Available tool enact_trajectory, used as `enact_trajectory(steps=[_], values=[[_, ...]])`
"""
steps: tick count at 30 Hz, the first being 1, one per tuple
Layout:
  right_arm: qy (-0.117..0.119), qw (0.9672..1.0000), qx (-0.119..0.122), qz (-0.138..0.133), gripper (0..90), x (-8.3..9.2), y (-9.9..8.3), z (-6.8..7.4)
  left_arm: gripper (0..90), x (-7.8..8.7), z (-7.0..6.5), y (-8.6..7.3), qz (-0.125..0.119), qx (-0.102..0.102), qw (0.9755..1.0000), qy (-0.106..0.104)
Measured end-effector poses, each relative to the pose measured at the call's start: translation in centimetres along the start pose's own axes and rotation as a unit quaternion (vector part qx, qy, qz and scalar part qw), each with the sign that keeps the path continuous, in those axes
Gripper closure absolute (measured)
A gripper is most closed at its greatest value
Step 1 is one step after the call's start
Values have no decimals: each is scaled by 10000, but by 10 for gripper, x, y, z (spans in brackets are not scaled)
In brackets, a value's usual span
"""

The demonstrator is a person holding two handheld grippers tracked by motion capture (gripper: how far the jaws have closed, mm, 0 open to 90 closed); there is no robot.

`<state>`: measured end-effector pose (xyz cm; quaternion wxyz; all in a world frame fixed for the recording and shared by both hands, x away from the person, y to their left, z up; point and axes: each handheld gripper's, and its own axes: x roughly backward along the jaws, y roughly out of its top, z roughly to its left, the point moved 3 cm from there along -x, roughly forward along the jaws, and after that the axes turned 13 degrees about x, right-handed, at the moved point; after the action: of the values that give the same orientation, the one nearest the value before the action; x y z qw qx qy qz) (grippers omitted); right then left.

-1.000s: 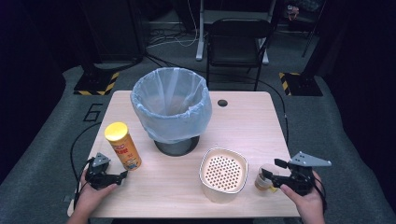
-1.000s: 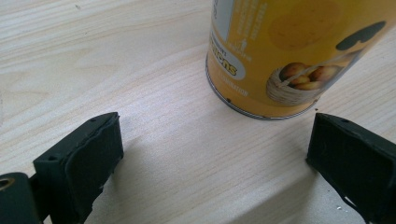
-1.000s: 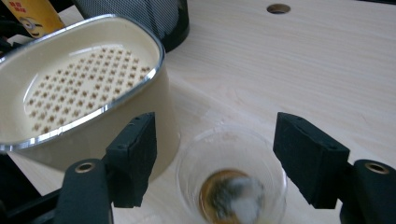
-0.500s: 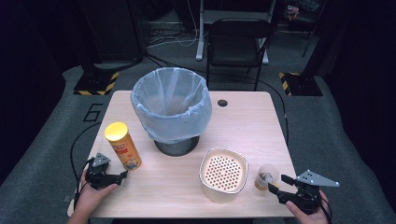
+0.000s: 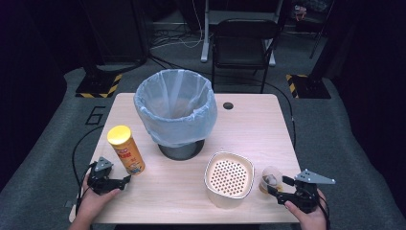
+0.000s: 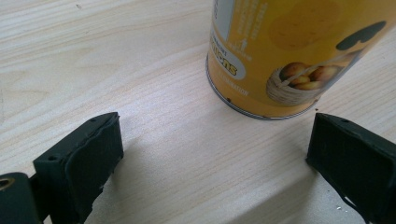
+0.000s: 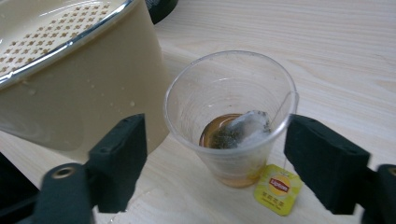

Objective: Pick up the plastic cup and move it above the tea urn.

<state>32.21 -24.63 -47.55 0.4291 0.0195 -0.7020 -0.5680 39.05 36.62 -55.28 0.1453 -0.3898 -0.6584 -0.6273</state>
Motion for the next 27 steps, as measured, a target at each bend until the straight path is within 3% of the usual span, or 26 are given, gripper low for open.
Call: enact_trajectory(steps=[5,11,21,23,24,27], values=[[292,9996,-18,28,150,-12,10,-6,32,0,0,0,-4,3,10000,0],[297,9993,179,146,141,-24,22,-9,32,0,0,0,1,-4,10000,0],[-23,9988,438,197,140,-46,37,-4,32,0,0,0,-5,3,10000,-3],[-139,9983,522,229,139,-49,37,-1,33,0,0,0,-7,4,10000,-5],[-325,9973,593,270,141,-51,38,0,33,0,0,0,-8,5,10000,-8],[-470,9968,589,281,143,-53,37,3,33,0,0,0,-12,9,10000,-6]])
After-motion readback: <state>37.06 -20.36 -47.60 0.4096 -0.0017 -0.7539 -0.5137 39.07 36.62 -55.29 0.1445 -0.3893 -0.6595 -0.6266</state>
